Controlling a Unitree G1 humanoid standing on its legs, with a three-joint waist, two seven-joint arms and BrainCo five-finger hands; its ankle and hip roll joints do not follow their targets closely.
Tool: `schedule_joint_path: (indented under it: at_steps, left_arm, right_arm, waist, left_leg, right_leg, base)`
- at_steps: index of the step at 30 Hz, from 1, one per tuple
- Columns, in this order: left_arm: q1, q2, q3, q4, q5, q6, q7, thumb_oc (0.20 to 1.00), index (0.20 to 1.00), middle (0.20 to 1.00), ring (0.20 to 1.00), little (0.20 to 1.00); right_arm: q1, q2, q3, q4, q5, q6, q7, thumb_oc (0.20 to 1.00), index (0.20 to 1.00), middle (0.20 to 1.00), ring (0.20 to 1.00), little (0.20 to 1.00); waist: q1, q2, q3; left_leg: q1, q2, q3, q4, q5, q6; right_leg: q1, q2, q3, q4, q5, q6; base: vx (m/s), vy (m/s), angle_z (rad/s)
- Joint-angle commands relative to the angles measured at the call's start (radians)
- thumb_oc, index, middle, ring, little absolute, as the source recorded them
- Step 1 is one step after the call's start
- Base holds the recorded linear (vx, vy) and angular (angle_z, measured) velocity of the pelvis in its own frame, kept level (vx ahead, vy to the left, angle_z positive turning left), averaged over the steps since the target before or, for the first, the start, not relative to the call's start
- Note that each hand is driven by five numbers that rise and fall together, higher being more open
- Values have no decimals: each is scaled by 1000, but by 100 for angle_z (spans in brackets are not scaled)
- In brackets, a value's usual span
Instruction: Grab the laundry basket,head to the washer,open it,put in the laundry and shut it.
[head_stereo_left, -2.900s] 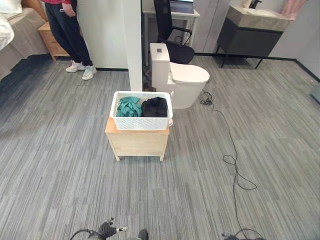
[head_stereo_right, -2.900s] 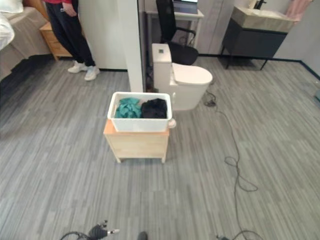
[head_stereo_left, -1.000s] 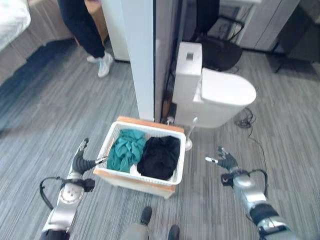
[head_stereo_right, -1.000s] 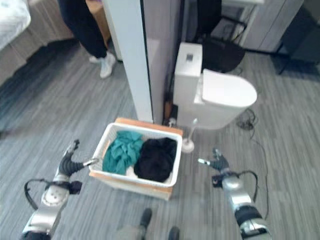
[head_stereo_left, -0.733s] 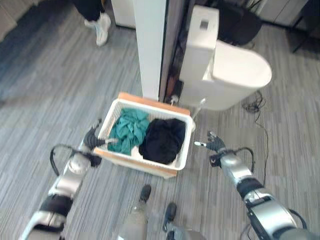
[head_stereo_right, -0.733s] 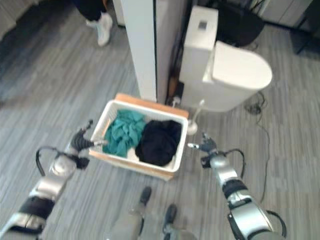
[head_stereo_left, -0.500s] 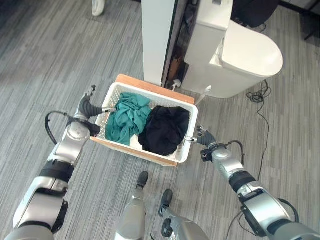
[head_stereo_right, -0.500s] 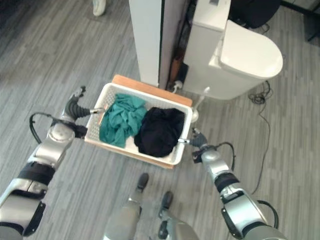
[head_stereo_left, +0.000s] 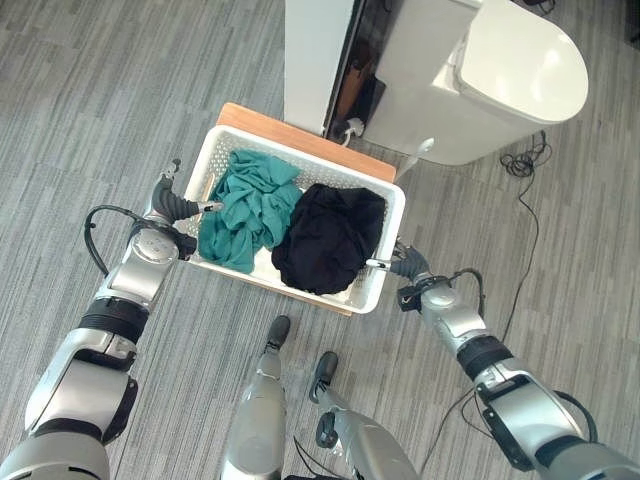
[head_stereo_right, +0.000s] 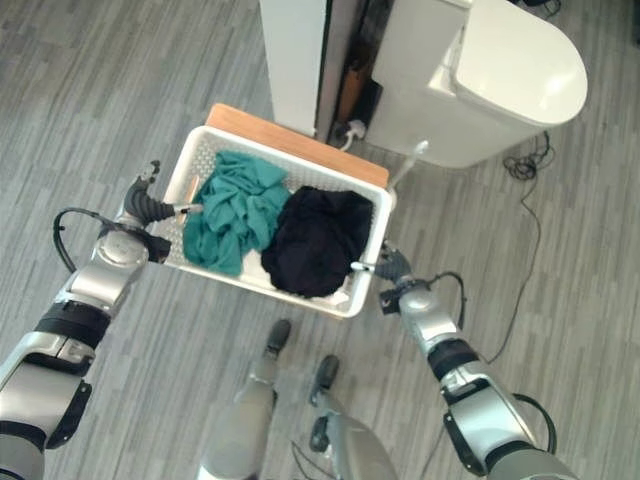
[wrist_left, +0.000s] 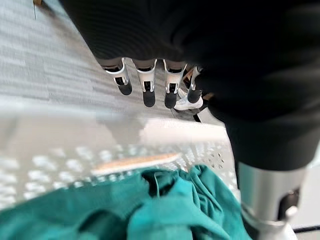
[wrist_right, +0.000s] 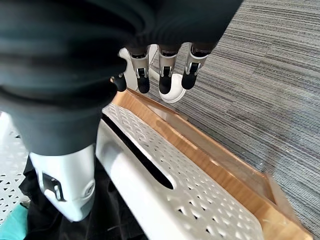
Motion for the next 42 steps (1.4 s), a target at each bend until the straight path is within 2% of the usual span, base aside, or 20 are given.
schedule_joint_path:
  at_steps: [1,10,17,26,27,28,29,36,37,38,39,42]
  left_arm:
    - [-58,7,-23,24,-5,-42,38,1000,1000,1000,1000,1000]
    - [-118,21,-147,65,-37,-21,-38,1000,1000,1000,1000,1000]
    - [-170,24,-221,94,-60,-10,-61,1000,1000,1000,1000,1000]
    - [-196,16,-296,83,-127,-21,-69,1000,1000,1000,1000,1000]
    - [-197,12,-304,81,-135,-21,-72,809,809,809,809,809]
    - [-200,12,-309,78,-139,-20,-71,561,561,561,561,561]
    - [-201,12,-315,75,-138,-18,-73,200,200,200,200,200]
    - [-177,20,-353,47,-134,1,-98,200,200,200,200,200]
    - [-174,15,-364,48,-121,6,-101,200,200,200,200,200]
    - [-173,14,-369,43,-109,9,-99,200,200,200,200,200]
    - [-170,21,-381,13,-65,5,-107,200,200,200,200,200]
    - [-148,11,-378,-7,-19,6,-106,200,200,200,200,200]
  right_arm:
    - [30,-59,-13,-81,12,-44,-33,1000,1000,1000,1000,1000]
    - [-17,-62,-4,-65,53,-46,-44,1000,1000,1000,1000,1000]
    - [-117,-41,52,-16,89,-35,-40,1000,1000,1000,1000,1000]
    - [-301,35,140,200,117,22,-45,1000,1000,1000,1000,1000]
    - [-314,47,144,226,121,29,-45,1000,1000,1000,1000,1000]
    - [-324,55,146,249,126,34,-46,1000,1000,1000,1000,1000]
    - [-331,69,148,269,131,38,-47,1000,1000,1000,1000,1000]
    - [-336,129,163,315,166,62,-37,1000,1000,1000,1000,1000]
    - [-338,149,163,313,188,60,-45,479,479,479,479,479]
    - [-335,158,163,310,193,60,-45,438,438,438,438,438]
    - [-328,161,179,290,196,61,-38,200,200,200,200,200]
    - [-324,157,185,262,167,57,-42,200,200,200,200,200]
  waist:
    - [7,-15,-43]
    - [7,-31,-44]
    - [8,-25,-40]
    - [19,-1,-28]
    - [19,1,-27]
    - [20,3,-26]
    - [20,5,-26]
    - [20,17,-26]
    - [19,22,-26]
    - [19,25,-28]
    - [19,33,-31]
    - [19,40,-35]
  left_leg:
    - [-23,29,32,72,-97,37]
    - [-37,34,17,79,-101,37]
    - [-30,33,21,74,-100,37]
    - [-33,30,30,65,-94,34]
    - [-35,29,31,66,-94,34]
    - [-38,28,30,68,-94,34]
    - [-39,26,30,69,-94,35]
    - [-45,18,33,72,-98,37]
    - [-43,17,34,66,-96,37]
    - [-43,15,34,59,-94,37]
    - [-37,10,31,41,-88,38]
    - [-34,3,32,26,-84,38]
  right_leg:
    - [-38,-122,6,26,44,112]
    - [-42,-115,-6,20,45,114]
    - [-43,-114,-1,17,49,113]
    - [-51,-118,0,15,57,114]
    - [-53,-119,0,16,57,114]
    - [-54,-119,-1,17,56,113]
    - [-54,-120,0,17,57,113]
    - [-58,-124,-1,22,56,113]
    - [-57,-126,0,21,57,114]
    - [-59,-128,0,20,57,115]
    - [-61,-131,-3,19,55,116]
    - [-60,-136,-5,15,57,118]
  base:
    - [0,0,0]
    - [10,-12,3]
    - [0,1,0]
    - [-1,6,-2]
    - [0,0,0]
    - [0,0,0]
    - [18,11,3]
    - [11,6,1]
    - [37,23,-1]
    - [56,32,-1]
    - [57,38,-1]
    - [32,28,6]
